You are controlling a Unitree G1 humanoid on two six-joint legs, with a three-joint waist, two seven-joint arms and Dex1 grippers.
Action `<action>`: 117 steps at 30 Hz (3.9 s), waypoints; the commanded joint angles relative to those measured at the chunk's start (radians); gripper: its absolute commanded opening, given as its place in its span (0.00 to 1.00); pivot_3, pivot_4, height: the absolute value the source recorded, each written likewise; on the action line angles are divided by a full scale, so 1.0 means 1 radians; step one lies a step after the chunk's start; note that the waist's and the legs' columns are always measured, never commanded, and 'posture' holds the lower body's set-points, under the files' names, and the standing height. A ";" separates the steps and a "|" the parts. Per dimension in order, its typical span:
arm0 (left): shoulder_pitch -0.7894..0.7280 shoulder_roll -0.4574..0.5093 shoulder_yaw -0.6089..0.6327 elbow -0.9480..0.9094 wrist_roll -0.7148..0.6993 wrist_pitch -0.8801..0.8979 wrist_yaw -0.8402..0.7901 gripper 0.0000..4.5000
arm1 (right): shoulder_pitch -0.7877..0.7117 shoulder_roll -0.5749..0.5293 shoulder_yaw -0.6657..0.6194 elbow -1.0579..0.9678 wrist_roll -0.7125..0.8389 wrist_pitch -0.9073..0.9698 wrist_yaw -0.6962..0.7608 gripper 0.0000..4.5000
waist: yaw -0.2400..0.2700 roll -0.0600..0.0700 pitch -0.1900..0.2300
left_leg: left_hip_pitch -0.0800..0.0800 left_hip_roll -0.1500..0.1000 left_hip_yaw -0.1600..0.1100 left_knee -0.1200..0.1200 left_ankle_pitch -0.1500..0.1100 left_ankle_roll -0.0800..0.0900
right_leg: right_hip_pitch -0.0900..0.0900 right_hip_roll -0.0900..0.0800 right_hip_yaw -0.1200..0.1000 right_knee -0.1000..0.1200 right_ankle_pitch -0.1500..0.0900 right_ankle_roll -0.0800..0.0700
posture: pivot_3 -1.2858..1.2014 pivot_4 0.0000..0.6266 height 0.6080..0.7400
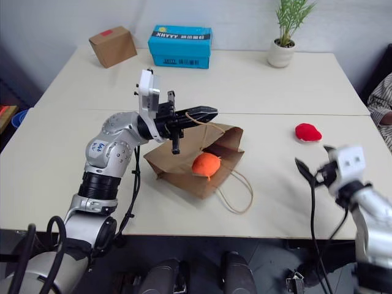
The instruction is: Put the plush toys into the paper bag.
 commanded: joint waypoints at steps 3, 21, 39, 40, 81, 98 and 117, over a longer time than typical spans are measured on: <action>0.005 0.039 0.012 -0.072 -0.007 0.010 -0.002 0.00 | -0.411 -0.044 0.171 0.510 -0.182 -0.137 -0.043 0.99 | -0.003 0.001 0.000 | 0.000 -0.001 0.001 0.000 0.000 0.001 | -0.001 0.000 -0.001 0.000 0.000 0.000 | 0.52 0.24 1.00; 0.037 0.047 0.020 -0.135 -0.026 0.044 0.031 0.00 | -0.670 -0.055 0.198 0.875 -0.145 -0.102 0.111 0.02 | -0.003 0.000 0.000 | -0.006 -0.001 -0.003 0.000 0.001 0.001 | -0.001 0.000 -0.003 -0.002 0.000 0.001 | 0.52 0.24 1.00; -0.022 0.013 0.006 -0.064 -0.035 0.052 -0.029 0.00 | -0.122 0.376 0.164 -0.607 0.543 0.868 -0.203 0.02 | 0.001 0.002 0.001 | -0.005 -0.001 -0.006 0.001 0.000 -0.001 | -0.001 -0.001 -0.003 -0.001 0.000 0.000 | 0.52 0.24 1.00; -0.022 0.012 0.007 -0.067 -0.038 0.056 -0.032 0.00 | -0.132 0.401 0.191 -0.591 0.513 0.834 -0.222 0.02 | 0.000 0.002 0.001 | -0.005 -0.001 -0.006 0.001 0.000 -0.001 | -0.001 0.000 -0.003 -0.001 0.000 0.000 | 0.52 0.24 1.00; 0.022 0.033 0.049 -0.113 -0.065 0.081 -0.007 0.00 | -0.143 0.026 0.256 -0.326 0.440 0.834 0.110 0.99 | 0.000 0.002 0.001 | -0.007 -0.001 -0.005 0.001 -0.001 0.002 | -0.002 -0.001 -0.003 -0.003 0.000 0.000 | 0.52 0.24 1.00; 0.016 0.017 0.045 -0.080 -0.050 0.051 -0.002 0.00 | -0.160 0.101 0.190 -0.316 0.647 0.993 0.194 0.05 | 0.013 0.002 0.001 | -0.006 -0.001 -0.004 0.001 -0.001 0.001 | -0.002 -0.001 -0.003 -0.002 0.000 0.001 | 0.52 0.24 1.00; -0.203 -0.098 0.045 0.386 0.098 -0.307 -0.016 0.00 | 0.051 -0.069 -0.193 -0.546 1.629 0.751 -0.531 0.01 | 0.025 0.001 0.002 | -0.006 -0.001 -0.003 0.001 -0.001 0.003 | -0.001 -0.001 -0.005 -0.004 0.001 0.001 | 0.52 0.24 1.00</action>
